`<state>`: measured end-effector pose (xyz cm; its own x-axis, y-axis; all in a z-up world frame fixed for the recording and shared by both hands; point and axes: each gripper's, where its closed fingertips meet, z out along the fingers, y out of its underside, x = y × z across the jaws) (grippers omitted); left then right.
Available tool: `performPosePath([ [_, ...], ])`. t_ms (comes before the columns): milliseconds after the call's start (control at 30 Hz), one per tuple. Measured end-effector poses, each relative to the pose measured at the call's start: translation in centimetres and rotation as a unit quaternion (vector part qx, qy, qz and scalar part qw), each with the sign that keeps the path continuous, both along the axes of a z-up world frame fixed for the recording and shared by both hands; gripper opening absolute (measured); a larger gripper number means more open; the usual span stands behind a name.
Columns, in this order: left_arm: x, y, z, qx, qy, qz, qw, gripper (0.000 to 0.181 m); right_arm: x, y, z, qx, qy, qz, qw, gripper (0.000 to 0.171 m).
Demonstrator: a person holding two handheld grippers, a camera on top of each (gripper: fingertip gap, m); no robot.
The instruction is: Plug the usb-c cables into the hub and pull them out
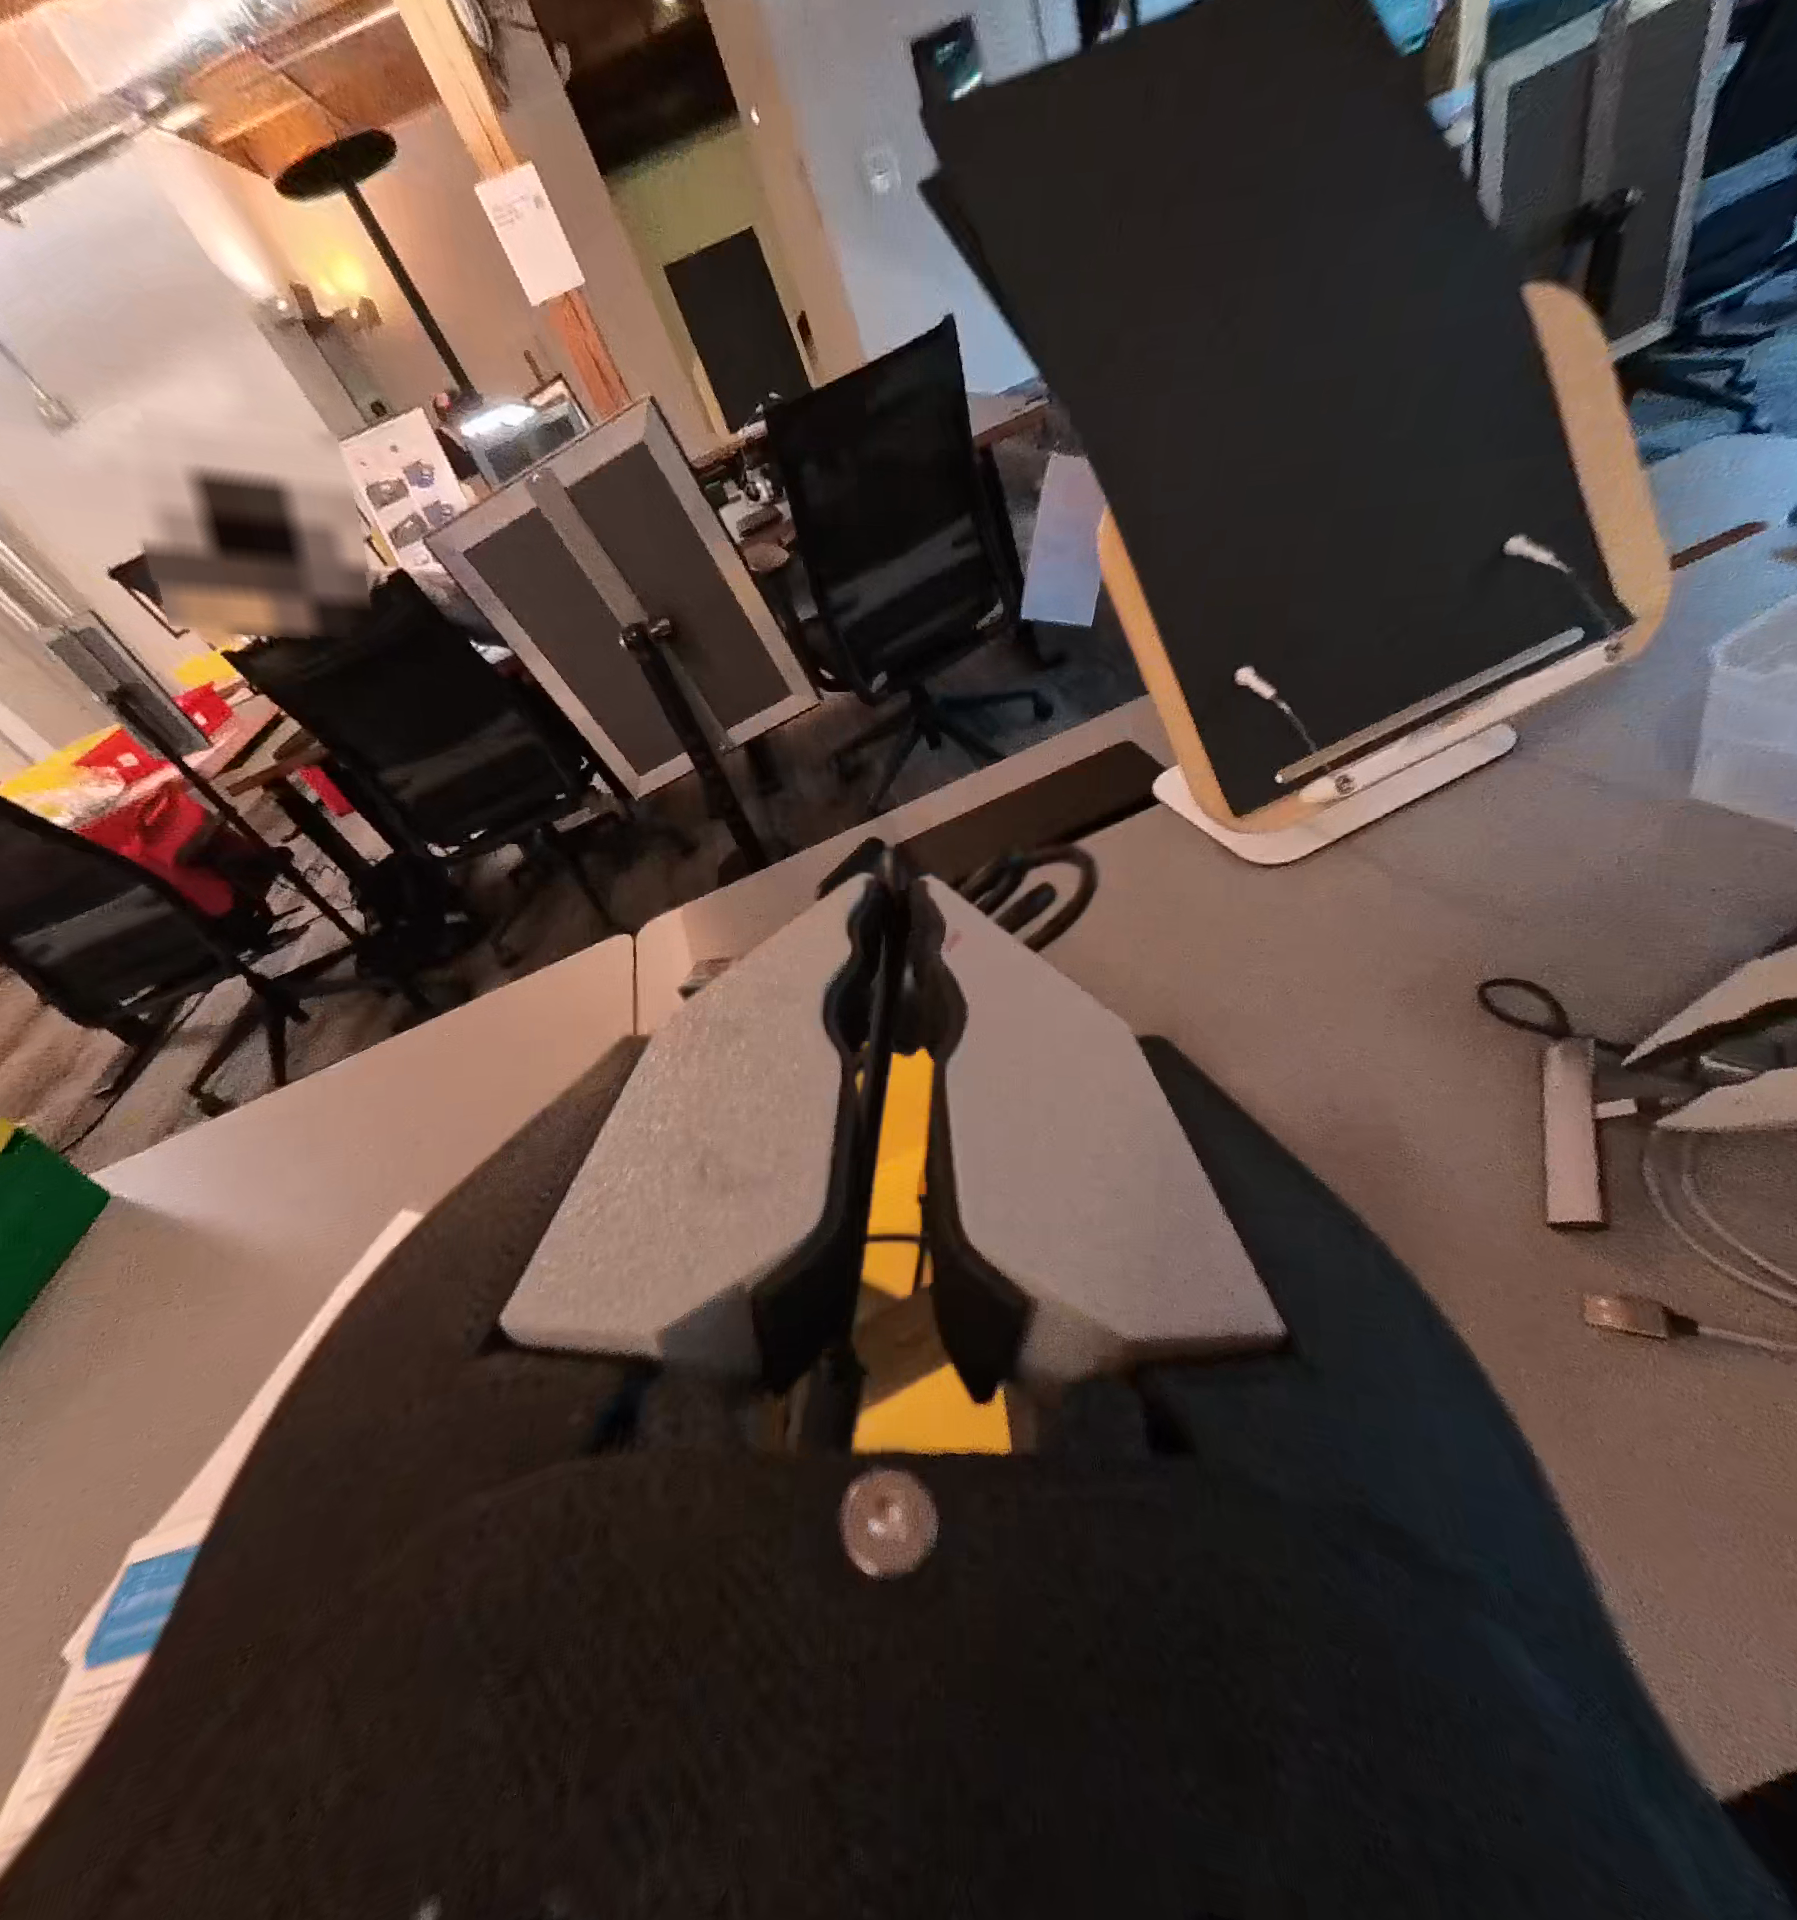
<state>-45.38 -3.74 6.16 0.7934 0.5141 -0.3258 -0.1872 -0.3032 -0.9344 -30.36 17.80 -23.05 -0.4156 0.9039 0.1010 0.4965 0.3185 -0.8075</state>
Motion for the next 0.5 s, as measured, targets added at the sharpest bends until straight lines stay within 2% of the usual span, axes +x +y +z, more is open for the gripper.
performPosePath([
  [200,2.0,1.1,-1.3,-0.010,-0.003,-0.030,1.000,0.002,0.0,0.1,0.1,-0.001,0.002,-0.001,1.000,0.023],
  [500,0.9,1.2,-6.8,-0.097,-0.013,-0.014,0.995,0.002,0.0,0.1,-0.1,0.006,-0.001,-0.004,1.000,0.022],
])
